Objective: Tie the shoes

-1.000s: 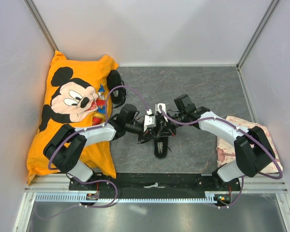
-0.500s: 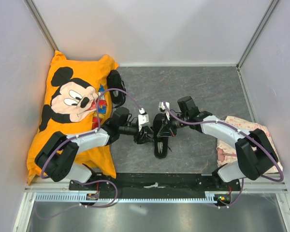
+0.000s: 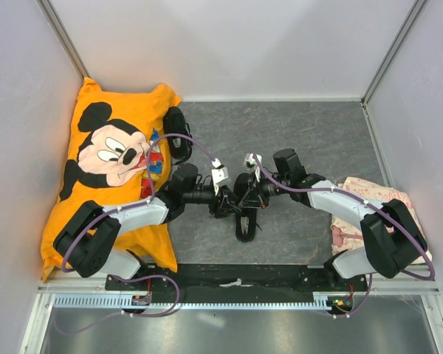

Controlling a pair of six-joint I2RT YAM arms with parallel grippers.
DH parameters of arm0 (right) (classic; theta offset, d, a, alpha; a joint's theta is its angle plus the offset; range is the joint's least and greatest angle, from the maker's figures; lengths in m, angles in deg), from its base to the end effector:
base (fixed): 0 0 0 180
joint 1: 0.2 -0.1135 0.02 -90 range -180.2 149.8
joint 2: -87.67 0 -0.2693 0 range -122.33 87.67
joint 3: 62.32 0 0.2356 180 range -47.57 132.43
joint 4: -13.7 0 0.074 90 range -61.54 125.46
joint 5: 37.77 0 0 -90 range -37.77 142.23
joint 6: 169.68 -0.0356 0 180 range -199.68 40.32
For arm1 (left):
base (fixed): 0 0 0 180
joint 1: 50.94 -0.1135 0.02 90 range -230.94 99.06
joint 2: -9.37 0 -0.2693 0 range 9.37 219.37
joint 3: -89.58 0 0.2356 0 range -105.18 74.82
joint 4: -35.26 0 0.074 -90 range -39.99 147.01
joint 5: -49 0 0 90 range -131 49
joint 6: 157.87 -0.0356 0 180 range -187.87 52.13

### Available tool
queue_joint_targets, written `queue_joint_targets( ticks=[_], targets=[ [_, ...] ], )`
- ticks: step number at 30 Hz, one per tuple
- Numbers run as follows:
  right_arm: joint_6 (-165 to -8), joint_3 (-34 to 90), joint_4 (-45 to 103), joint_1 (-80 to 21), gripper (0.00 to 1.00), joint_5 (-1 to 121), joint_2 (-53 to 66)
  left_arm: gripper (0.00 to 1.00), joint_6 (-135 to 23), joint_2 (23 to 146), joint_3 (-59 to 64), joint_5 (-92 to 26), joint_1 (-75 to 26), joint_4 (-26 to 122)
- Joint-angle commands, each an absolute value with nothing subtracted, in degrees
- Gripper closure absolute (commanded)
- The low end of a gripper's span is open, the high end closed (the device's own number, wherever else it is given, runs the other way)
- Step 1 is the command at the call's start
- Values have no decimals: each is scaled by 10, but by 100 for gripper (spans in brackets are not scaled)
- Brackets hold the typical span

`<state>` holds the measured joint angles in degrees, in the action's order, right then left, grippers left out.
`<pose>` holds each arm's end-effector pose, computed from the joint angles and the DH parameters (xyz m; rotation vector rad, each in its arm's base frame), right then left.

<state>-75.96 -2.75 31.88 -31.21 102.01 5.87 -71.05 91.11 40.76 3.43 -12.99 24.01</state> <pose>0.2204 0.1642 0.2280 -1.1109 1.9666 1.2364 0.1987 -0.1866 0.2153 1.1821 1.6236 -1.1468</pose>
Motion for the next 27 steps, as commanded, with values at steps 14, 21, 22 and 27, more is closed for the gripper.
queue_joint_targets(
  ticks=[14,21,22,27],
  targets=[
    [-829,-51,245,-310,100,1022,84,61,-673,920,433,-14,-116,173],
    [-835,-62,240,-307,100,1017,89,53,-652,930,429,-5,-116,160],
    [-839,-62,239,-307,100,1018,89,53,-647,930,431,-5,-116,159],
    [-843,-62,237,-303,100,1020,89,62,-640,928,433,-8,-117,157]
  ],
)
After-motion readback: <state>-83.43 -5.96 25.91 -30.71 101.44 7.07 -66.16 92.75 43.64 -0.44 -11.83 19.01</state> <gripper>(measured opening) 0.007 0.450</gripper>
